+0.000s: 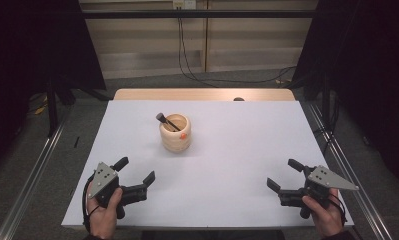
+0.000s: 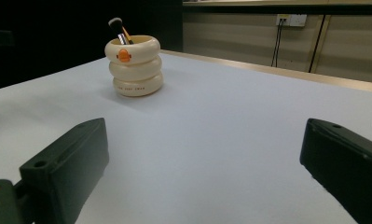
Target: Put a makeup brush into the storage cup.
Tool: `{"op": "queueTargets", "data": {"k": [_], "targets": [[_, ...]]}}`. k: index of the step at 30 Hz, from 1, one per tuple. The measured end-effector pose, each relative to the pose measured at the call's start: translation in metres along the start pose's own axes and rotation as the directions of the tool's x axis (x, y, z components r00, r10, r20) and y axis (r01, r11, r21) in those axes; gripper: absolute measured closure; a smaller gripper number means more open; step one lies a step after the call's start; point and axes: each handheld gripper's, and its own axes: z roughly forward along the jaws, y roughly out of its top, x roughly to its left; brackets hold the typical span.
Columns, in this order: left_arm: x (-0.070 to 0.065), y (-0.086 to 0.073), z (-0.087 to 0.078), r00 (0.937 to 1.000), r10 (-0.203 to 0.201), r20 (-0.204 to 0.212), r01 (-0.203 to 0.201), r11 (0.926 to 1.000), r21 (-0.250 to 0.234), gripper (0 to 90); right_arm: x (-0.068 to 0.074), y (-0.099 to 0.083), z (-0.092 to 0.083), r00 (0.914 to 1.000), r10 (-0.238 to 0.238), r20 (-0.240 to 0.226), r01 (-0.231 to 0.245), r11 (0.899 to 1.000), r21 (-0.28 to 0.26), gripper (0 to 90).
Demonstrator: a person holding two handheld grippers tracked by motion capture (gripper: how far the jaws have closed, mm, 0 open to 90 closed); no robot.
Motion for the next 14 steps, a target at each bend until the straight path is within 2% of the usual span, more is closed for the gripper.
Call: {"op": "queueTargets", "data": {"k": [1, 3, 8, 10, 14], "targets": [[0.0007, -0.0007, -0.0012, 1.0, 0.007, 0.006, -0.007, 1.0, 0.0, 0.6, 0.0003, 0.0, -0.0001, 1.0, 0.0, 0.0, 0.0, 1.0, 0.0, 1.1], [-0.0005, -0.0023, -0.0023, 0.9995, -0.031, 0.009, 0.031, 0.9995, -0.009, 1.0, 0.0004, 0.0, -0.0001, 1.0, -0.002, 0.001, 0.002, 1.0, 0.001, 1.1], [-0.0011, -0.0036, -0.0027, 0.9997, -0.005, 0.024, 0.004, 1.0, 0.007, 0.6, -0.0007, 0.0003, -0.0007, 0.9999, 0.004, 0.013, -0.004, 1.0, -0.007, 1.1], [-0.0003, -0.0028, -0.0029, 0.9993, -0.016, 0.034, 0.016, 0.9999, -0.003, 0.7, -0.0015, 0.0003, -0.0012, 1.0, 0.002, 0.008, -0.002, 1.0, 0.0, 1.1], [0.0009, -0.0029, -0.004, 0.9995, -0.015, 0.027, 0.015, 0.9999, 0.006, 0.6, -0.0034, 0.0001, -0.001, 0.9999, 0.008, 0.012, -0.008, 1.0, -0.004, 1.1]]}}
